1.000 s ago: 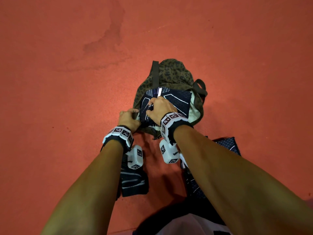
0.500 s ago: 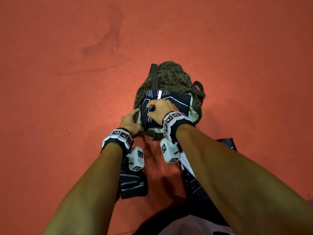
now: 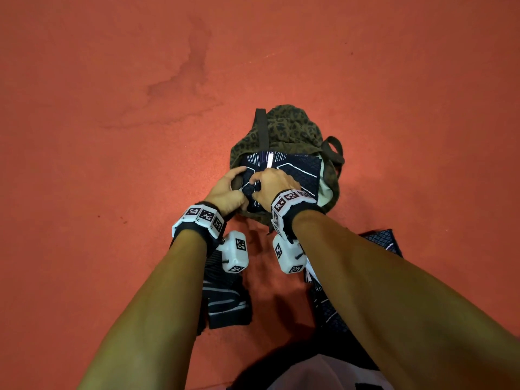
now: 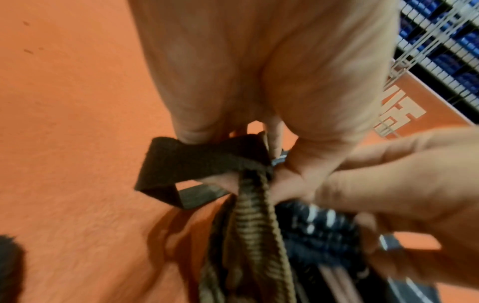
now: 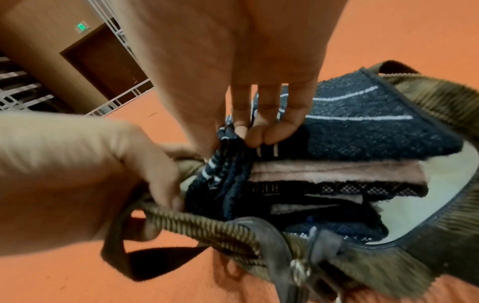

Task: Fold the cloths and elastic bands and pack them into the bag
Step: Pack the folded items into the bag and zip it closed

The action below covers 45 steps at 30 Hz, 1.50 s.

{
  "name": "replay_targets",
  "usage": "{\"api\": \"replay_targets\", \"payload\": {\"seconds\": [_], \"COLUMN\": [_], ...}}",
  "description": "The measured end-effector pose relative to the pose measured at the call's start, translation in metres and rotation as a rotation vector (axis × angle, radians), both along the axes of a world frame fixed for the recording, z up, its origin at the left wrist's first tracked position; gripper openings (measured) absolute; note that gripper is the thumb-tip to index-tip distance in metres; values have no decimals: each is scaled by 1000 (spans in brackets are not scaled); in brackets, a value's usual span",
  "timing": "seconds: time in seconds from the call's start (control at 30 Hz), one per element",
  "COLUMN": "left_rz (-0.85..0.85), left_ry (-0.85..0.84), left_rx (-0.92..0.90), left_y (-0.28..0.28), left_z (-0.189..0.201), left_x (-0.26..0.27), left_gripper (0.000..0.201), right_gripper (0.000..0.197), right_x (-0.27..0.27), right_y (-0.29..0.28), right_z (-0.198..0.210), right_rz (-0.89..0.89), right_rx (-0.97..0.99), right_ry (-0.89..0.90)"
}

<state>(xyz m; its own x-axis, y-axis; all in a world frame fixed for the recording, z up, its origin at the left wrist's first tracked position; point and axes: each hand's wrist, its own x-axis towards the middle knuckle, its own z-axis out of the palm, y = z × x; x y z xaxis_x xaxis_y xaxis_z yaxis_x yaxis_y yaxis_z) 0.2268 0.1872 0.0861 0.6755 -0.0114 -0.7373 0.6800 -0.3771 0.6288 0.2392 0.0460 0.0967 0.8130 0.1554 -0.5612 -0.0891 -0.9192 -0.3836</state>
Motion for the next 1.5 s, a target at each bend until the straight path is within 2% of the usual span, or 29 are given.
{"api": "replay_targets", "payload": {"seconds": [0.17, 0.27, 0.33, 0.43, 0.53, 0.63, 0.77, 0.93, 1.07, 1.17, 1.3, 1.5], "left_rz": [26, 116, 130, 96, 101, 128, 108, 74, 50, -12, -140, -158], "left_ry": [-23, -23, -15, -8, -10, 2, -3, -83, -139, -189, -222, -259], "left_rx": [-36, -43, -13, 127, 229, 288, 353, 424, 412, 424, 459, 489], "left_y": [4, 8, 9, 7, 5, 5, 3, 0, -2, -6, -11, -19], "left_z": [0, -9, -16, -23, -31, -34, -38, -40, -37, -33, -28, -12], "left_x": [-1, -4, -4, 1, 3, 3, 2, 4, 7, 4, 4, 7], "left_gripper": [92, 92, 88, 66, 49, 32, 20, 25, 46, 66, 62, 65], "right_gripper": [45, 51, 53, 52, 37, 23, 24, 33, 48, 58, 49, 45], "right_x": [-11, -14, -14, -10, -4, 2, 6, -6, -9, -11, -15, -12], "right_y": [5, 6, 4, -1, -8, -22, -47, -69, -77, -82, -82, -70], "right_z": [-13, -17, -19, -17, -14, -12, -15, -25, -26, -24, -26, -15], "right_rz": [49, -23, -106, -214, -331, -433, -529, -581, -703, -725, -699, -664], "right_rx": [87, 208, 285, 340, 317, 265, 118, -6, -22, -10, 8, 13], "right_ry": [21, 63, 22, -19, -31, -68, -87, -89, 17, 131, 129, 48]}}
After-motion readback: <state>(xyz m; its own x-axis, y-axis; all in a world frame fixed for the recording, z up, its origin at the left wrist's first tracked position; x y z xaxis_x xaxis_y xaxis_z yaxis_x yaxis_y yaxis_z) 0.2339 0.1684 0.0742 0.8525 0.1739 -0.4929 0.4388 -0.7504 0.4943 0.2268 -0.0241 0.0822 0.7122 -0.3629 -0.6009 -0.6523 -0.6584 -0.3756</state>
